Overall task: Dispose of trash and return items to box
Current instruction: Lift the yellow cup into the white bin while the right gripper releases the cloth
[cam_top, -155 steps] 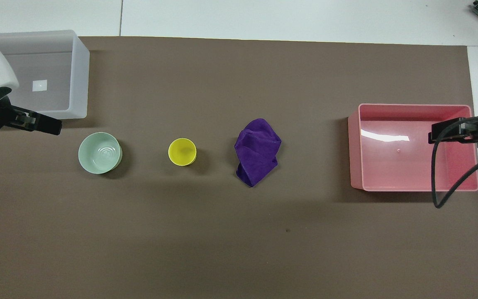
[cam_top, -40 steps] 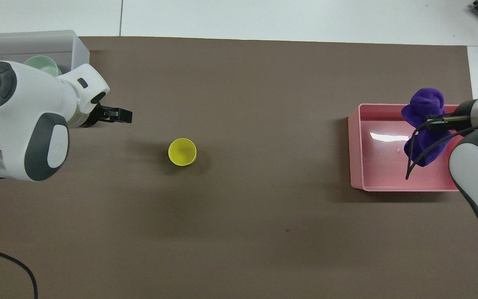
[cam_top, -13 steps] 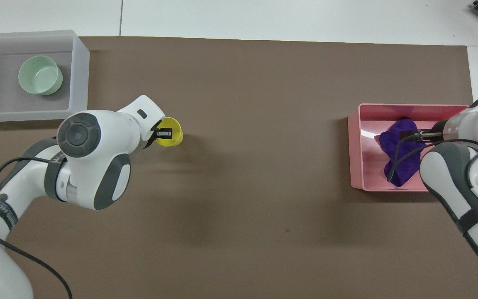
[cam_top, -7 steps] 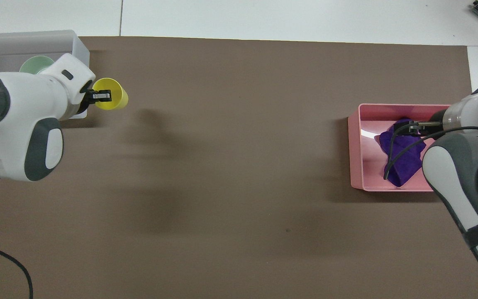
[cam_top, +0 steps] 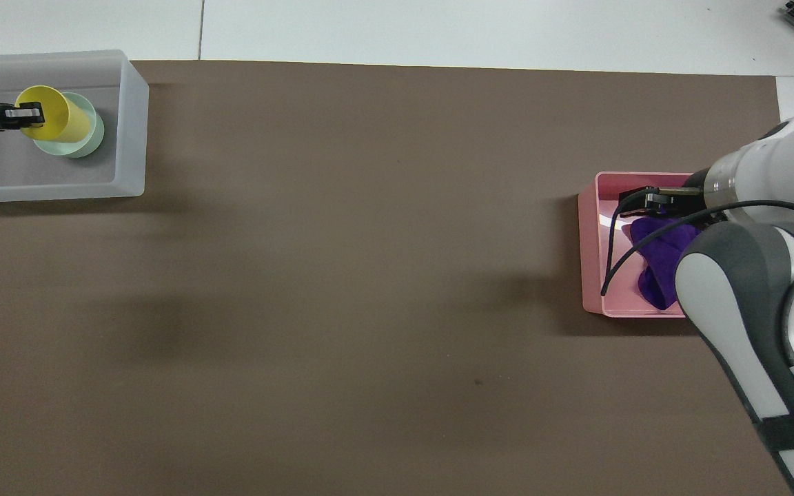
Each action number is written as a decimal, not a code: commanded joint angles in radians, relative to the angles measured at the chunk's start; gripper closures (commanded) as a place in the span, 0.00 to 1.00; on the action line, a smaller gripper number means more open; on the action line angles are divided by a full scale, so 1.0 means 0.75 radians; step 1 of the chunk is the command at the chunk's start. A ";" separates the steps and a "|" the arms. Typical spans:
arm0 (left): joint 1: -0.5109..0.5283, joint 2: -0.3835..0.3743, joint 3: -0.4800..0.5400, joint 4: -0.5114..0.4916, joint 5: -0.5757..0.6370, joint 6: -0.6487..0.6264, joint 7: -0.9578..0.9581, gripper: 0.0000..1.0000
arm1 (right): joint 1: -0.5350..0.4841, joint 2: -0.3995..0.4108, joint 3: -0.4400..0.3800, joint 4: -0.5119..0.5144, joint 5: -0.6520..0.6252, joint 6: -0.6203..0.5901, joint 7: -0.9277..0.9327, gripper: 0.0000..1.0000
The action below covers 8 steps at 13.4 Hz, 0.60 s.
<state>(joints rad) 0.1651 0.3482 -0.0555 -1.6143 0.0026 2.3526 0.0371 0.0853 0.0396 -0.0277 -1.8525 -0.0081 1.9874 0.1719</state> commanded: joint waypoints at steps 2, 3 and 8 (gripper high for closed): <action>0.103 0.206 -0.026 0.270 -0.063 -0.142 0.061 1.00 | 0.021 0.000 0.002 0.142 -0.010 -0.152 0.059 0.00; 0.127 0.245 -0.038 0.311 -0.069 -0.171 0.091 1.00 | 0.021 0.000 0.002 0.181 -0.008 -0.199 0.059 0.00; 0.132 0.378 -0.043 0.373 -0.124 -0.149 0.100 1.00 | 0.005 -0.008 -0.004 0.320 0.007 -0.412 0.041 0.00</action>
<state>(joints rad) 0.2562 0.5676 -0.0768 -1.4141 -0.0711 2.2610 0.0945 0.1007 0.0318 -0.0320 -1.6552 -0.0079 1.7356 0.1970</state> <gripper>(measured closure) 0.965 0.000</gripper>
